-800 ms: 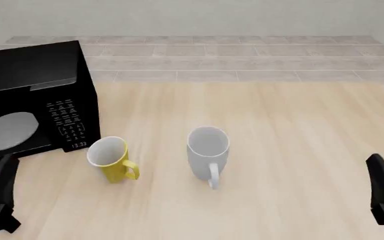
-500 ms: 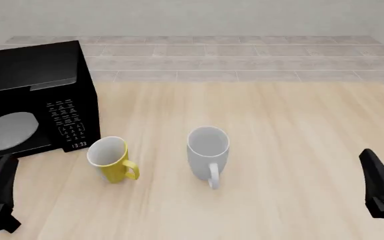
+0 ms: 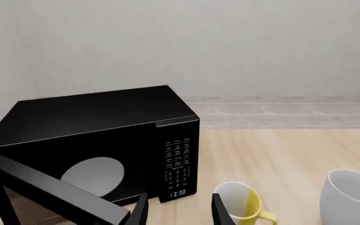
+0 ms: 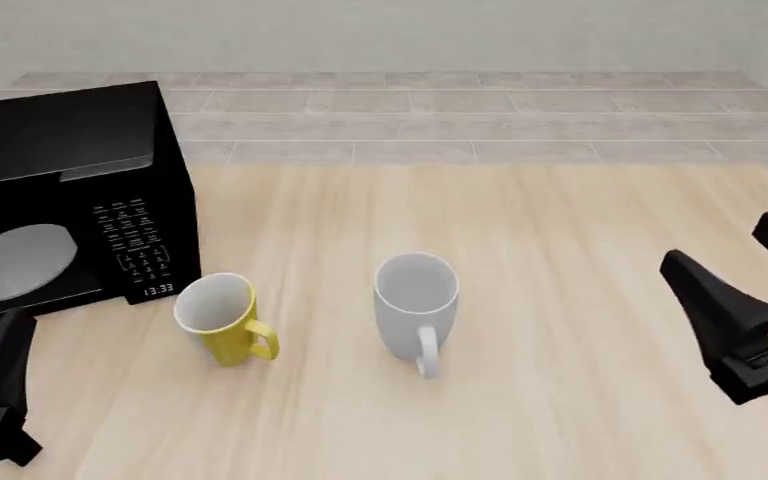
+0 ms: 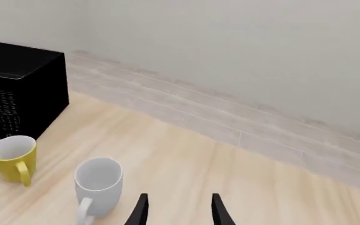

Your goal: Put the yellow and white mug to the front of the white mug.

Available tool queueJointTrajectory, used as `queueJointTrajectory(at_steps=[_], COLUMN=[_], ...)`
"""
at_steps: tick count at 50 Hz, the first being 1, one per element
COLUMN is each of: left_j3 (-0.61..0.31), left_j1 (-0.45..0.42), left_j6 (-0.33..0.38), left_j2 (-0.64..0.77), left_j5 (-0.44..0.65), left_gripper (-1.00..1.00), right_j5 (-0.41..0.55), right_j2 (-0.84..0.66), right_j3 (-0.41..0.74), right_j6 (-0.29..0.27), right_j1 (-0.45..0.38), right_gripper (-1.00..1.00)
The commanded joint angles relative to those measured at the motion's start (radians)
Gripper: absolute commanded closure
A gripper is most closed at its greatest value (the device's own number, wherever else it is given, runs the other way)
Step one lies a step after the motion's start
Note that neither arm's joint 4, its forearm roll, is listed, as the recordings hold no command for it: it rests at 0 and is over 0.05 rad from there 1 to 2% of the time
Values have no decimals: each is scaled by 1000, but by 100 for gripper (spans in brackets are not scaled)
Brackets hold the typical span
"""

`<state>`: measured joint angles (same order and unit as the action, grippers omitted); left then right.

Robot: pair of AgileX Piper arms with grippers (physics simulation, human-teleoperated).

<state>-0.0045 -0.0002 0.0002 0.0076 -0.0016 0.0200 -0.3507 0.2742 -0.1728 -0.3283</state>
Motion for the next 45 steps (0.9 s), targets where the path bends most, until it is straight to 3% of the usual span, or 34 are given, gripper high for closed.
queueJointTrajectory(at_steps=[1,12,21,34,45], left_j3=[0,0,0,0,0], left_j1=[0,0,0,0,0], left_j6=[0,0,0,0,0], left_j2=[0,0,0,0,0], left_j5=[0,0,0,0,0], left_gripper=[-100,-100,-100,-100,-100], right_j5=[70,69,59,11,19], right_j2=[-110,-335,-496,-679,-794], right_j3=[149,278,366,441,513], right_j6=[-27,-18,-25,-9,24], right_j1=[-195,-394,-501,-574,-568], right_gripper=[-100,-100,-100,-100,-100])
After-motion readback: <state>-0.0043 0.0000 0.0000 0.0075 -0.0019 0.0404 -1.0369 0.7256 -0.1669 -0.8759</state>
